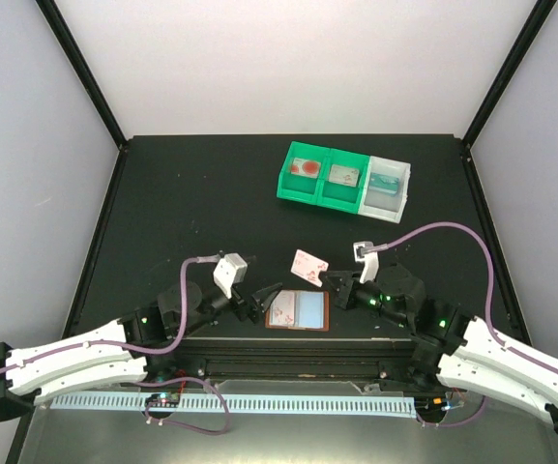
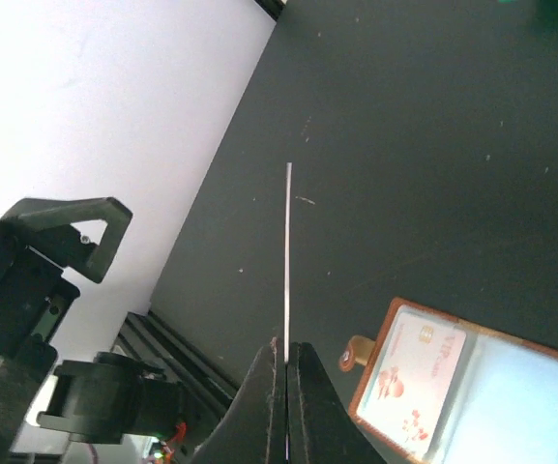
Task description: Take the credit cards out of the card holder
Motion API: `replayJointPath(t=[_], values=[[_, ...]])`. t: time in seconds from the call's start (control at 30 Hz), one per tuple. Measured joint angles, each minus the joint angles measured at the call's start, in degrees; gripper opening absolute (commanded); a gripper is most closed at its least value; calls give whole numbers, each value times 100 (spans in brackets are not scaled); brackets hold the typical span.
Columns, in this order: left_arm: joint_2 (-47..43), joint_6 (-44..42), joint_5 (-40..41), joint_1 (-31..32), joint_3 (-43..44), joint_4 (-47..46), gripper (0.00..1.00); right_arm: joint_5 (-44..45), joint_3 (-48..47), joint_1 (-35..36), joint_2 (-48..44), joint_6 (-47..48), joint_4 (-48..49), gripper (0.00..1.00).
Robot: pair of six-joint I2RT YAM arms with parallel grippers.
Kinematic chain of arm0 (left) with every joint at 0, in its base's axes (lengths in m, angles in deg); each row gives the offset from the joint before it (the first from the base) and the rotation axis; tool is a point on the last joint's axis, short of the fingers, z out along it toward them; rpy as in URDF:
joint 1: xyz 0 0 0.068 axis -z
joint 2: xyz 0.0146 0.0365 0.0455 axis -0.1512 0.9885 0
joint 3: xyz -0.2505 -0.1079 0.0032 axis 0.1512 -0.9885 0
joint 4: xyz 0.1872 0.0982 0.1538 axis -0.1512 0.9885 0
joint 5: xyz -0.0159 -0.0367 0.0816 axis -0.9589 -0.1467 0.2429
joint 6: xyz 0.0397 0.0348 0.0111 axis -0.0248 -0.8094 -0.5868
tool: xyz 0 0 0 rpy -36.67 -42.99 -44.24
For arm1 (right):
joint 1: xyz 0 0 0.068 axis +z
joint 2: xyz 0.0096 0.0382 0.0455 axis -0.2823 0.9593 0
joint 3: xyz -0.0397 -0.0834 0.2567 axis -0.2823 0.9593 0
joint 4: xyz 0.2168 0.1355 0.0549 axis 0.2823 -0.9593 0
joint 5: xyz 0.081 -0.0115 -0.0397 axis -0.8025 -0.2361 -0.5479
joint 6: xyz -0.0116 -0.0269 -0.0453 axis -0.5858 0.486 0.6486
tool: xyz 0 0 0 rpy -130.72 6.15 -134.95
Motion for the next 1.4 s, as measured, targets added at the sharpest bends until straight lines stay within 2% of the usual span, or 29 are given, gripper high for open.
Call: replayJointPath(t=[0.2, 0.33, 0.5, 0.63, 0.8, 1.1, 1.4], values=[[-39, 994, -739, -660, 131, 422, 99, 208, -439, -26, 212, 890, -402, 1], [-39, 1523, -1545, -1274, 131, 581, 99, 343, -815, -184, 372, 1368, -640, 1], [-48, 1993, -2319, -1912, 131, 721, 99, 275, -1331, -778, 874, 1886, -706, 1], [-66, 2218, -2317, -2149, 219, 1307, 99, -166, -1596, -1600, 1360, 2177, -719, 1], [168, 2188, -2168, -2229, 645, 2269, 99, -866, -1836, -2732, 2044, 2341, -573, 1], [313, 1508, -2223, -2234, 1069, 2931, 99, -1906, -2708, -4524, 3989, 2577, -330, 1], [313, 968, -2131, -2269, 1309, 3442, 99, -2579, -3888, -5117, 6245, 3018, -251, 1]])
